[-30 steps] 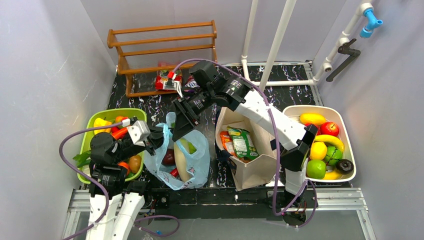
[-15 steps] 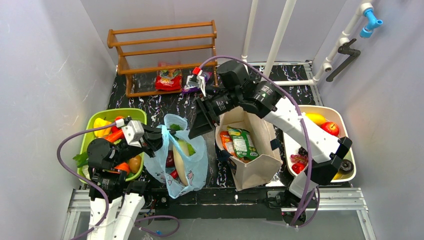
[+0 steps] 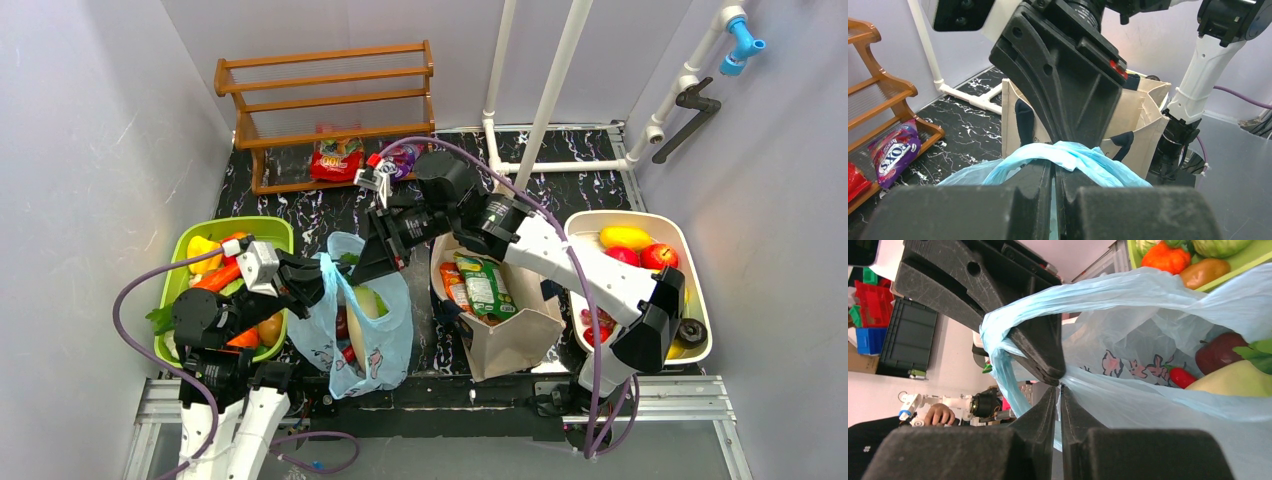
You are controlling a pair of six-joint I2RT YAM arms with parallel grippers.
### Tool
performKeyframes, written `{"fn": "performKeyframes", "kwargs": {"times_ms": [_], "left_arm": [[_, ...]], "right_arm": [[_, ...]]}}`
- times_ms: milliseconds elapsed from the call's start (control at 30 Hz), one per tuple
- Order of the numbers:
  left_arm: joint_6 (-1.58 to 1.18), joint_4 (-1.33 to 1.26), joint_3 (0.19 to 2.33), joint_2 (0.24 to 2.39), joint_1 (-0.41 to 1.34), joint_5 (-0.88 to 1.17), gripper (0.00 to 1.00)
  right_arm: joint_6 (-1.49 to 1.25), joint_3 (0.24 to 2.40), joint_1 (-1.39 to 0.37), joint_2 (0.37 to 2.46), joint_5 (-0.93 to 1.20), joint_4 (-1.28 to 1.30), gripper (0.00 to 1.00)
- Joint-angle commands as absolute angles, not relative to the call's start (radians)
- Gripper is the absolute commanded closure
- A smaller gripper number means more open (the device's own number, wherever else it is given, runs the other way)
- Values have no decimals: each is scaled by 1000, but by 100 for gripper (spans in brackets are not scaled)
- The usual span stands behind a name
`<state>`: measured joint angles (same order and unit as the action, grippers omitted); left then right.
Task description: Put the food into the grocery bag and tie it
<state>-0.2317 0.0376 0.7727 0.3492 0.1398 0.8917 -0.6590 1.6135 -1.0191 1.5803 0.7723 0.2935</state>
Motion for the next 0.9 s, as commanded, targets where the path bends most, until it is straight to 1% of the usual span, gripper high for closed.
{"fn": "performKeyframes", "kwargs": {"times_ms": [0,33,67,133,167,200,267,333,400,667,867], "left_arm": [[-232,28,758,334,141,856,100],[-227,32,758,331,141,850,100],[-225,34,758,327,140,845,100],[-218,39,758,322,141,839,100],[-215,43,759,321,141,837,100],[-212,47,759,320,141,835,100],[-209,51,762,320,141,832,100],[-209,50,763,320,141,828,100],[-209,50,765,319,141,823,100],[-216,94,775,302,141,802,100],[-215,111,776,291,141,786,100]], "right_arm": [[-654,1640,-1052,1598,751,258,87],[-648,1643,-1052,1594,735,272,87],[-636,1651,-1052,1591,718,300,84],[-605,1683,-1052,1584,659,384,75],[-585,1699,-1053,1578,623,431,72],[-571,1713,-1052,1571,592,469,71],[-554,1715,-1053,1555,567,498,74],[-557,1695,-1052,1545,574,481,79],[-572,1671,-1053,1548,595,445,81],[-637,1665,-1083,1599,641,314,83],[-659,1674,-1117,1626,676,245,81]]}}
